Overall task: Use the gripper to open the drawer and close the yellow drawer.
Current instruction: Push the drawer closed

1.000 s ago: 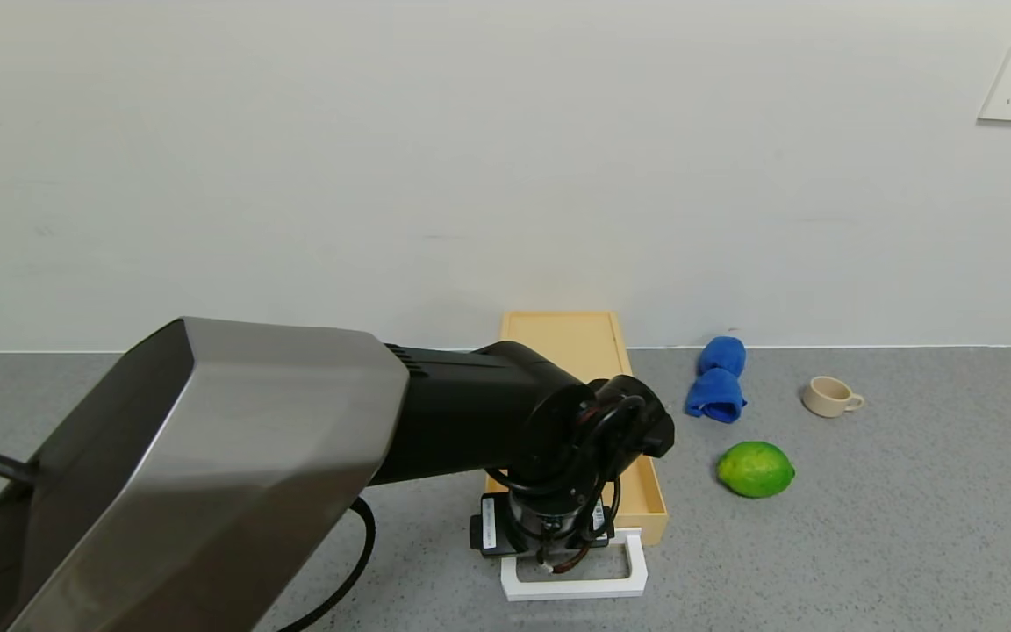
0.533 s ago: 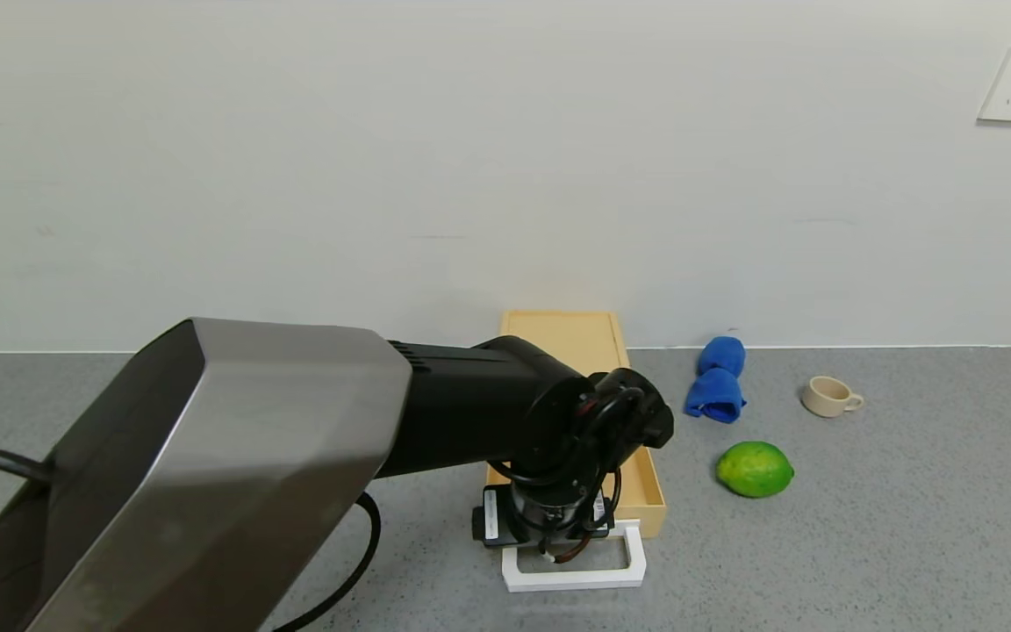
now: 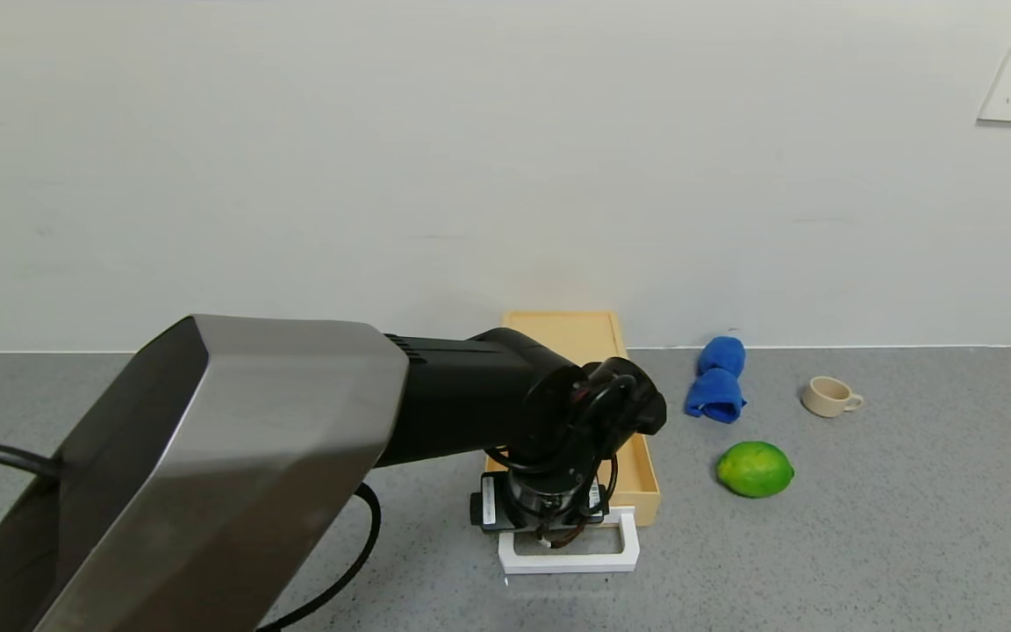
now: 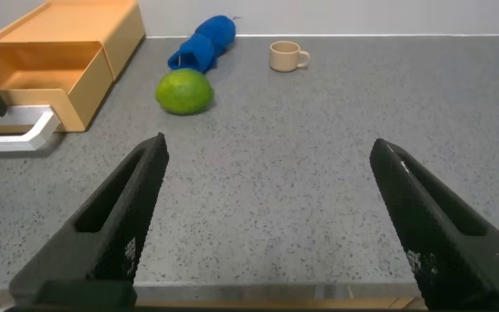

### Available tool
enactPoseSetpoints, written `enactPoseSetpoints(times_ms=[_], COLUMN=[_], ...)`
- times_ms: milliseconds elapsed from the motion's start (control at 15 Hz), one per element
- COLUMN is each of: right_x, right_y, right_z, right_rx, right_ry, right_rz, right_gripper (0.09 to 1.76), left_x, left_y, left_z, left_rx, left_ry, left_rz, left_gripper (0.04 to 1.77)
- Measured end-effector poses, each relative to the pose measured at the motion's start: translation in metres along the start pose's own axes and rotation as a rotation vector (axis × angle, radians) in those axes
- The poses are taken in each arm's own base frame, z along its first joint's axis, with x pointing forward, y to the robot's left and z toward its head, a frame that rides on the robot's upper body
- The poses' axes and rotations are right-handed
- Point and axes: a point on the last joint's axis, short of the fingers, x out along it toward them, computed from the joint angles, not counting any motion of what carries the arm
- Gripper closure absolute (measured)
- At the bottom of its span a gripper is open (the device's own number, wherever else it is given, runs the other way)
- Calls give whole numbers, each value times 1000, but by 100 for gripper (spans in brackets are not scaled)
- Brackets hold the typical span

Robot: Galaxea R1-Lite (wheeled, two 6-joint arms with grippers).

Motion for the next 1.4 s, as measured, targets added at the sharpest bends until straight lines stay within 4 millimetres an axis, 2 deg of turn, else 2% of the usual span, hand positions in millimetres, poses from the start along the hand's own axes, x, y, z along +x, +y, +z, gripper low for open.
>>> enactPoseSetpoints(times_ms=[1400], right_x=[0], right_y=[0], right_z=[0], right_rx=[0], right_ry=[0], right_rz=[0], right_gripper=[14], left_x=[7], left_y=[5], left_z=[36], left_rx=[39], left_ry=[-82], left_rz=[-35], left_gripper=[9])
